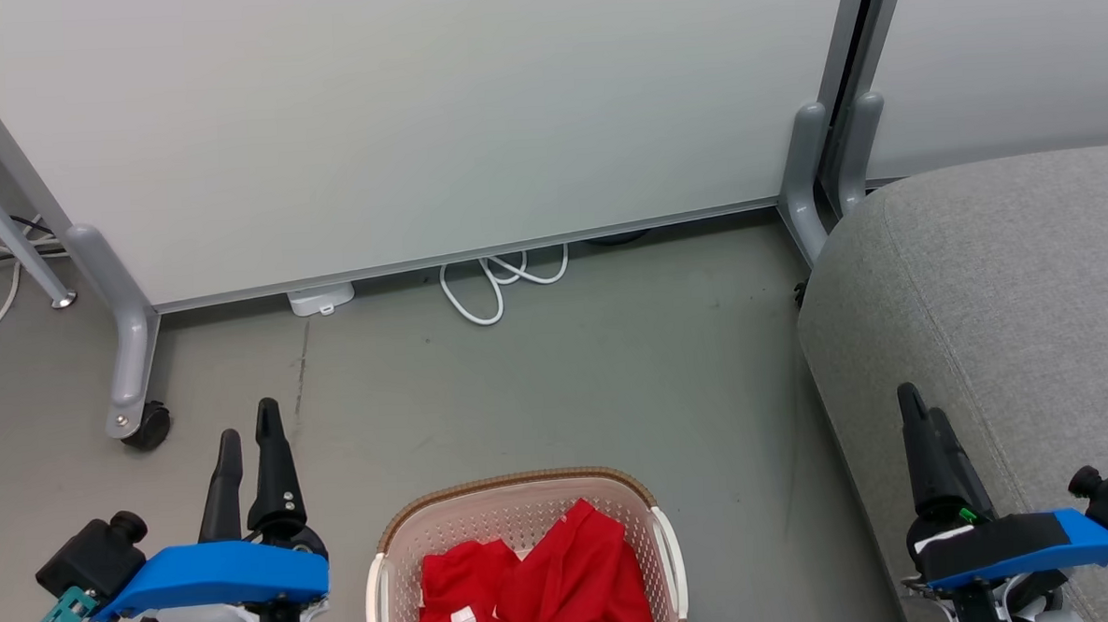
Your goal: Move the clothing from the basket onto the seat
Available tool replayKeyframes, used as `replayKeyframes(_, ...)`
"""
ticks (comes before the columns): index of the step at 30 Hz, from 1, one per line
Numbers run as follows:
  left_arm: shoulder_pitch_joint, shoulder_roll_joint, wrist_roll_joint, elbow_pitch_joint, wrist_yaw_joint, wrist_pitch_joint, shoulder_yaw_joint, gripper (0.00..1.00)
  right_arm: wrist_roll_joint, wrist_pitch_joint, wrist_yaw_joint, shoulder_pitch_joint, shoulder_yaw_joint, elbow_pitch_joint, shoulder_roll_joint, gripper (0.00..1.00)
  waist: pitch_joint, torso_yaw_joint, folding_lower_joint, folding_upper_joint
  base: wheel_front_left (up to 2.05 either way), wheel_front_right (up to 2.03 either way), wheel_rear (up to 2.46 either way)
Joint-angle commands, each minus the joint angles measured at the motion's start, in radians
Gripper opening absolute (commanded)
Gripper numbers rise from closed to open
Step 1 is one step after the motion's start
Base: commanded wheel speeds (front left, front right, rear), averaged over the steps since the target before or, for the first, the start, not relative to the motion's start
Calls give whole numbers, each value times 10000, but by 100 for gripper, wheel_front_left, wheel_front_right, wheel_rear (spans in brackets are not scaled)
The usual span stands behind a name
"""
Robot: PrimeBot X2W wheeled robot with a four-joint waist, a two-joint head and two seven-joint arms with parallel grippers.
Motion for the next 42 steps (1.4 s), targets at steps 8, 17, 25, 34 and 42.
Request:
replayKeyframes(8,-256,74,1453,-142,169,-318,-354,100,-1234,-314,16,-216,110,24,-86,100,17,14,0,0,0,0,0)
replayKeyframes(17,-276,77,2529,-64,234,-541,-578,100,-2142,-539,18,-249,196,180,-94,100,39,29,0,0,0,0,0)
replayKeyframes(25,-287,79,3587,41,287,-741,-774,100,-2993,-732,19,-303,320,271,-103,100,45,35,0,0,0,0,0)
replayKeyframes(34,-331,81,4569,152,314,-947,-988,100,-3793,-948,21,-295,391,335,-110,100,50,55,0,0,0,0,0)
replayKeyframes(42,-357,82,5331,186,328,-1120,-1119,100,-4431,-1124,23,-299,420,414,-118,100,55,93,0,0,0,0,0)
